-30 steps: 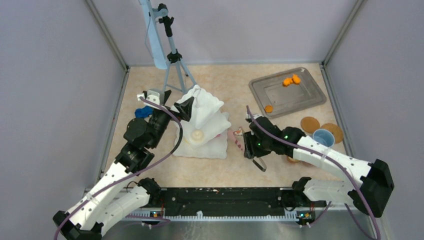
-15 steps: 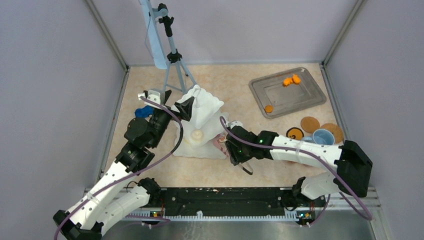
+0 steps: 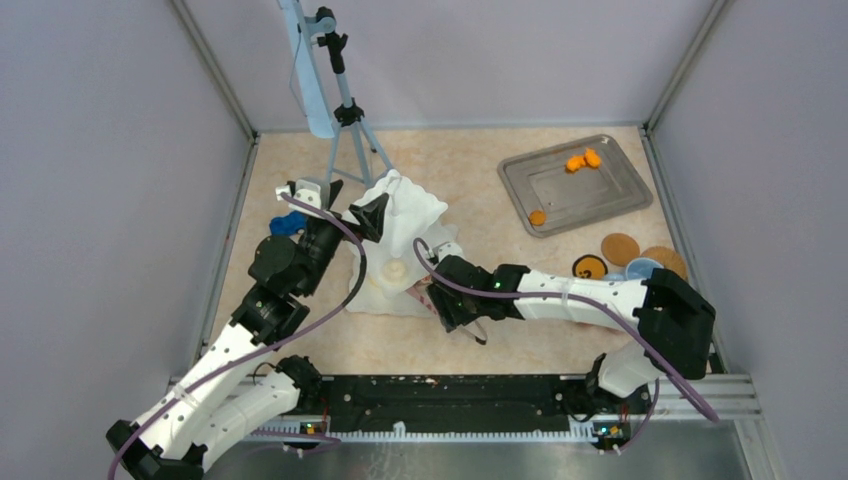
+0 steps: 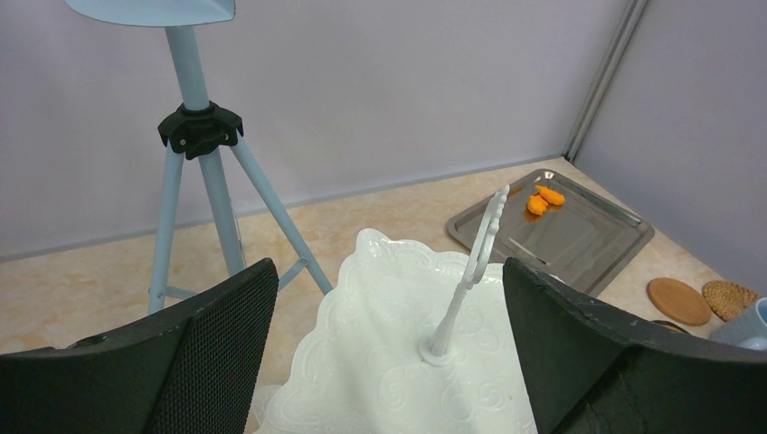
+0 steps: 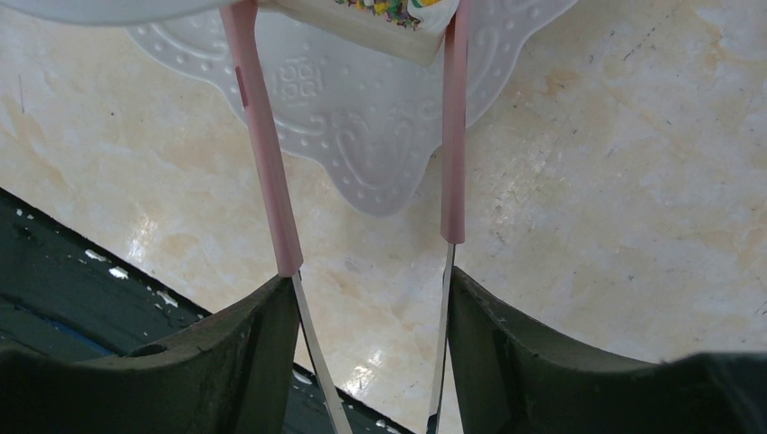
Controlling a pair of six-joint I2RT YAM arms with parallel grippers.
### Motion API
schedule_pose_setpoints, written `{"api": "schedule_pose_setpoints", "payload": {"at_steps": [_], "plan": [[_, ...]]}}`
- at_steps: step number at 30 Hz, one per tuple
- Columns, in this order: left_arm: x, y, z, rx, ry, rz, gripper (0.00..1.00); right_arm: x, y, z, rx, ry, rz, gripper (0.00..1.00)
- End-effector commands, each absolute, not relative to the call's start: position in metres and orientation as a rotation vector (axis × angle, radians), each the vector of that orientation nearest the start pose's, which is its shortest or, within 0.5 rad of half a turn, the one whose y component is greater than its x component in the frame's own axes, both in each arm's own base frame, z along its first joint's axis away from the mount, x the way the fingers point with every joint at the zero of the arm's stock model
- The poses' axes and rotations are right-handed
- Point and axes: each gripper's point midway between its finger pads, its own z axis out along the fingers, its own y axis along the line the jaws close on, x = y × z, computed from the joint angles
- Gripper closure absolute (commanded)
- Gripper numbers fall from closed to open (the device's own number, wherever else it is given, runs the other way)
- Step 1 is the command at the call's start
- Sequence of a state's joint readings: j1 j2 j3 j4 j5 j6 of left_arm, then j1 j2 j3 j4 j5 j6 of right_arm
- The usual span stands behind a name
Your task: Serve the afternoon tea
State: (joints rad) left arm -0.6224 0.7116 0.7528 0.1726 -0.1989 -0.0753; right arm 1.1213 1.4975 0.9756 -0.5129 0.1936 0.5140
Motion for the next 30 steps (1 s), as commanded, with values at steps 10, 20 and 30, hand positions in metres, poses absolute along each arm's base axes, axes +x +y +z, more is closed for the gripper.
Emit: {"api": "schedule_pose_setpoints", "payload": {"at_steps": [10, 20, 30], "plan": [[0.272, -0.154, 0.382, 0.194, 1.316, -0.448, 0.01, 0.167, 0.316, 0.091, -0.735, 2.395, 0.423, 0.41], [0.273, -0.155, 0.38, 0.198, 1.321, -0.452, 0.01, 0.148, 0.259, 0.112, -0.569, 2.44, 0.393, 0.42], [0.274, -0.158, 0.379, 0.205, 1.328, -0.463, 0.01, 0.175, 0.181, 0.125, -0.174, 2.5, 0.228, 0.45]]}}
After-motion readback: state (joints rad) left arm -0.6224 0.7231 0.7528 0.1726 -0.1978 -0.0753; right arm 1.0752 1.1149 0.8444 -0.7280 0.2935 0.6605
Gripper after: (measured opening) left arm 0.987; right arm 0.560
